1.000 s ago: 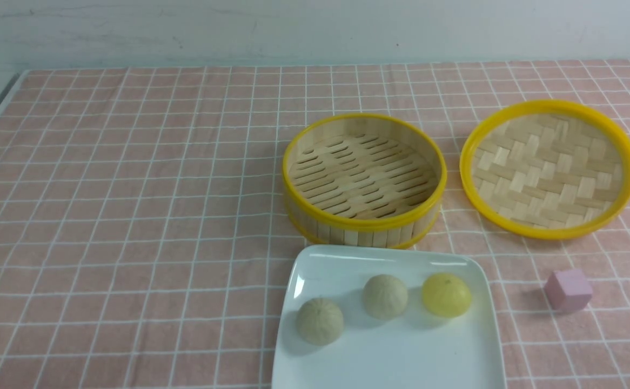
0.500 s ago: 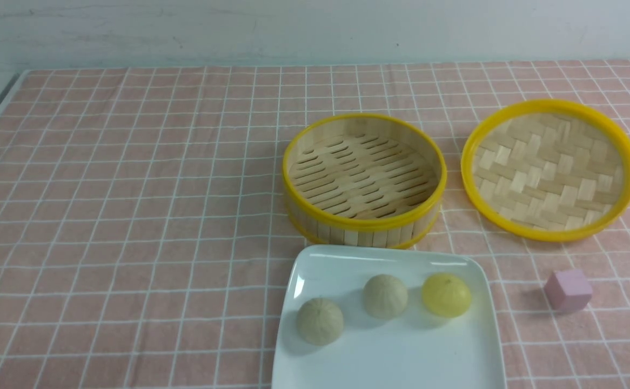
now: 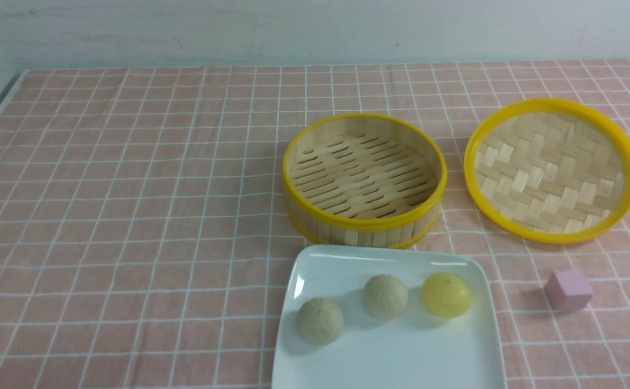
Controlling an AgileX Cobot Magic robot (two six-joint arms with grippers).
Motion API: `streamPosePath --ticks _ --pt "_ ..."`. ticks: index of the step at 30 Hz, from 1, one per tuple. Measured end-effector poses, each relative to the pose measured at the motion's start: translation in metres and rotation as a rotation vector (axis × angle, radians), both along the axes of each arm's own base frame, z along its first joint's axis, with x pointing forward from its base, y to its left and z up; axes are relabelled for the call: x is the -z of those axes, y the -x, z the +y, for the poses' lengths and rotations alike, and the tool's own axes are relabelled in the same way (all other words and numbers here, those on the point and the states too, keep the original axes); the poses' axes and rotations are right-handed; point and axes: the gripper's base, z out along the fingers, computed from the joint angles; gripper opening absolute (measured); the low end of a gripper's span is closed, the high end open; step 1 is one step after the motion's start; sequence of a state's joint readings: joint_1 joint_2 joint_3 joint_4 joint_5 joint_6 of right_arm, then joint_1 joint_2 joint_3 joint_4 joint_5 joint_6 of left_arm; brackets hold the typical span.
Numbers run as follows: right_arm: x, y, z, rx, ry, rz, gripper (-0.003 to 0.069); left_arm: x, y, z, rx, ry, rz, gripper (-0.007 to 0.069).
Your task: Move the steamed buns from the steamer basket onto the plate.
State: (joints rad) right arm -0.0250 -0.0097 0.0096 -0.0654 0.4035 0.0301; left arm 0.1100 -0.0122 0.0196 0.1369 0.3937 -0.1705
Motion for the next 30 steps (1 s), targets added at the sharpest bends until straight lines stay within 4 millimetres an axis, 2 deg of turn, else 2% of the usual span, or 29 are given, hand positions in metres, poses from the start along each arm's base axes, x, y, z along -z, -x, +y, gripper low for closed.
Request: streamPosePath --ticks 25,30 --pt "0.0000 0.0000 0.0000 0.000 0.000 0.000 0.0369 0.0000 0.0000 0.0000 0.000 0.000 0.000 0.0420" --pt "0.0000 0.0000 0.0000 0.000 0.000 0.000 0.0369 0.0000 -0.0005 -0.0028 0.055 0.000 0.000 0.0420"
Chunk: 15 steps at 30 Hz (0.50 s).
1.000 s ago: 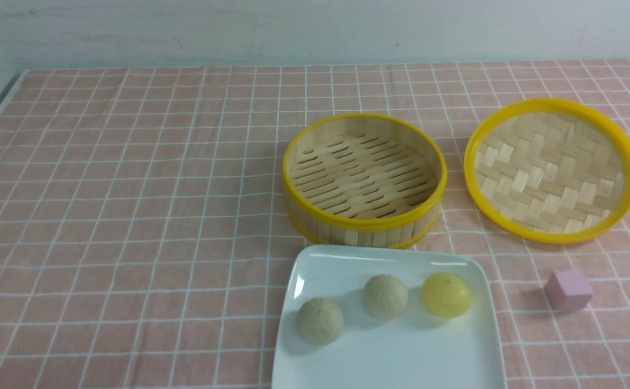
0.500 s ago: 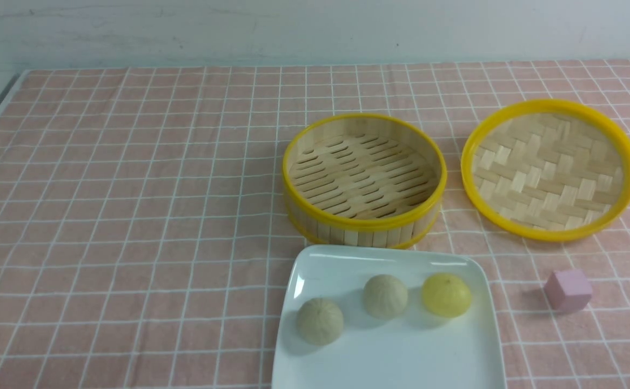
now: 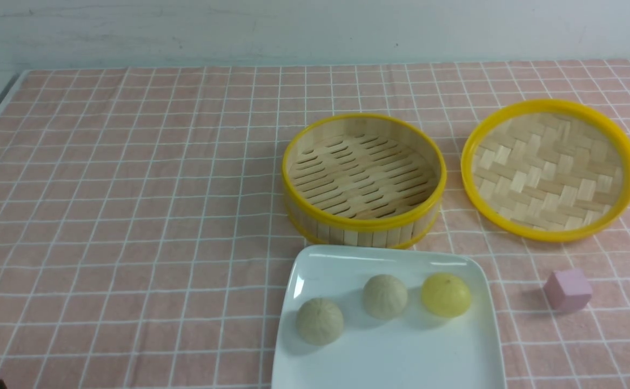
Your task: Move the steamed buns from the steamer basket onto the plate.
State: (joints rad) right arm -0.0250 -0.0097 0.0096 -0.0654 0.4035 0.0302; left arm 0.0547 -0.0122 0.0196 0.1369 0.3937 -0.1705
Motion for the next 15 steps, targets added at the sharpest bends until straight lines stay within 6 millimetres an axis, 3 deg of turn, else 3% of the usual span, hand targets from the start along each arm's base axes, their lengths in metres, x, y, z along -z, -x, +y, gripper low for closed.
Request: streamPosePath --ticks 15 --pt "0.0000 0.0000 0.0000 0.000 -0.001 0.000 0.0369 0.0000 -0.0002 -0.0012 0.024 0.000 0.000 0.0420"
